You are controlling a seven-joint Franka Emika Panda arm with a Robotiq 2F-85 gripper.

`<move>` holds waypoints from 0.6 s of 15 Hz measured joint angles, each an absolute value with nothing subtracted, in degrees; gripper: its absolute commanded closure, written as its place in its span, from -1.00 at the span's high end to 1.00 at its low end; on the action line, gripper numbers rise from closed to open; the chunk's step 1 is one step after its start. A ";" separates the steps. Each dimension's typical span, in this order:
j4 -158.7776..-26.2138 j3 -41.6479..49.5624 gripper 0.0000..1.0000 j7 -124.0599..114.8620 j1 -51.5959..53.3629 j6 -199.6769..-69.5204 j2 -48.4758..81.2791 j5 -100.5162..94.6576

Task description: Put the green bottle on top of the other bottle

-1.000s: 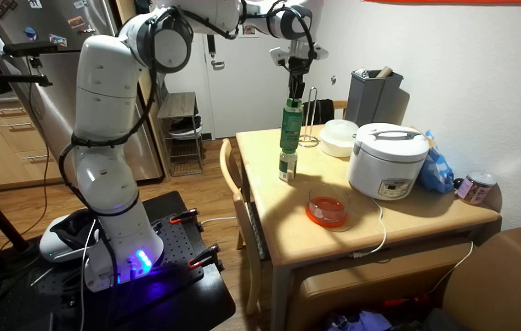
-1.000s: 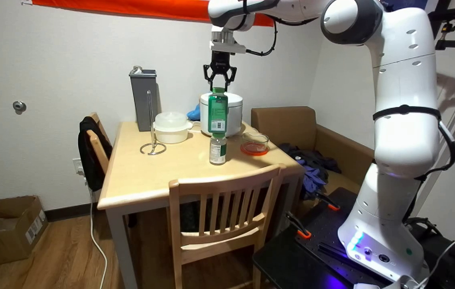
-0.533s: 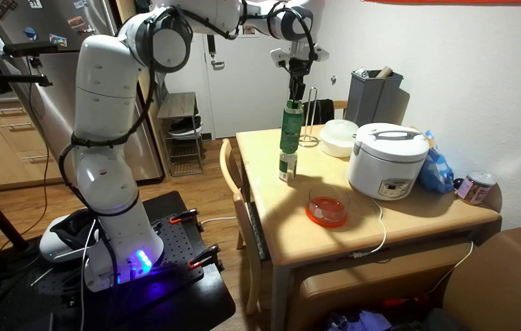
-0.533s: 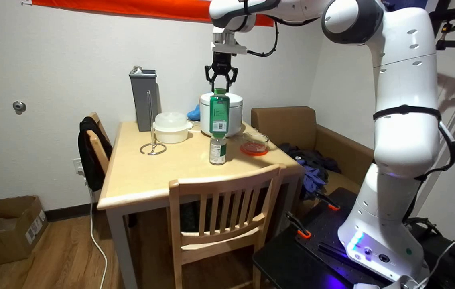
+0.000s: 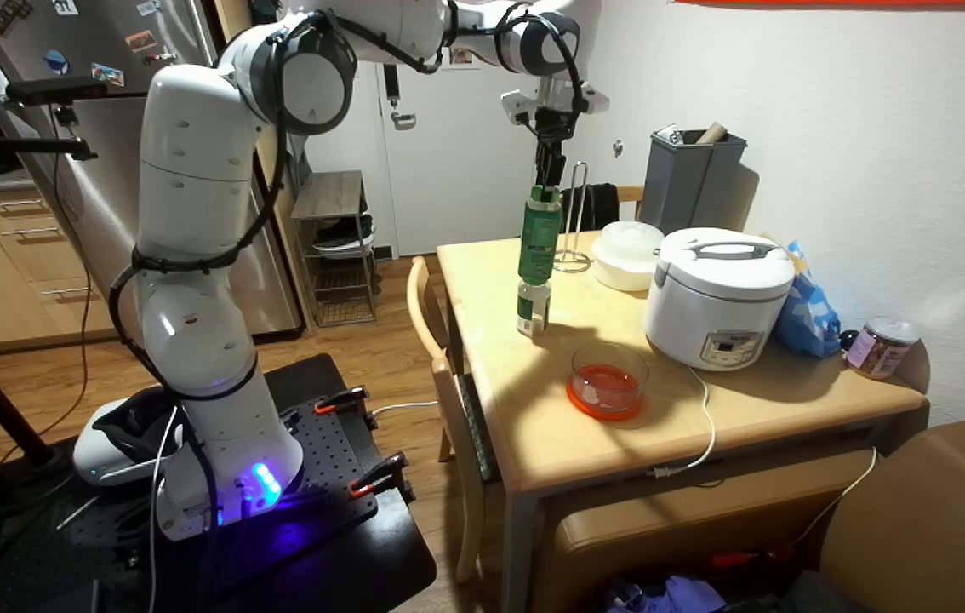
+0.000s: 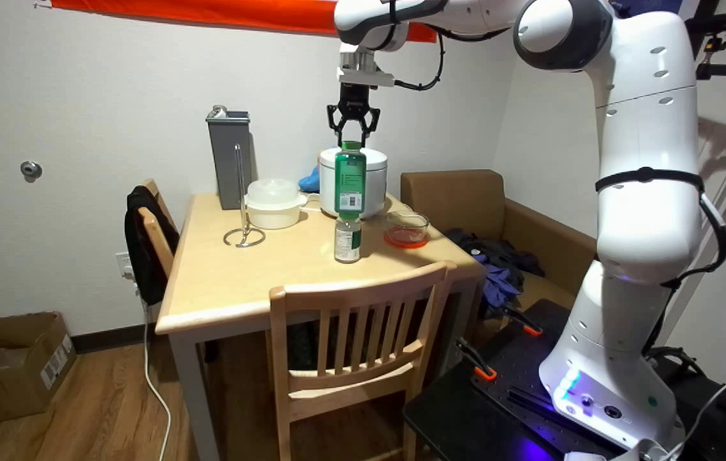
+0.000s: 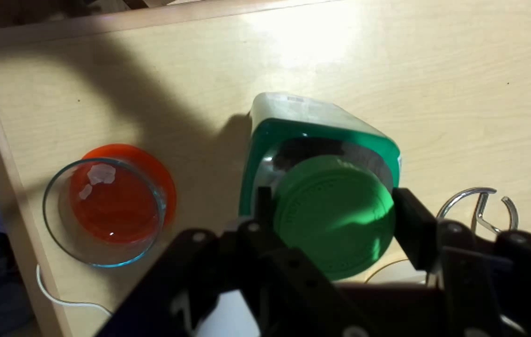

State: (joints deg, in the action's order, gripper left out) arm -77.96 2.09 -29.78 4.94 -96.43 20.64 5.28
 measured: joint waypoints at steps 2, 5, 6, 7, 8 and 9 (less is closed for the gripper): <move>-77.98 2.09 -0.22 -29.78 4.94 -96.43 20.63 5.28; -78.00 2.09 -0.22 -29.78 4.94 -96.45 20.62 5.28; -78.00 2.09 -0.22 -29.78 4.94 -96.45 20.62 5.28; -78.01 2.09 -0.16 -29.78 4.94 -96.45 20.62 5.28; -78.01 2.09 -0.19 -29.78 4.94 -96.45 20.62 5.28; -78.02 2.09 -0.11 -29.78 4.94 -96.45 20.61 5.28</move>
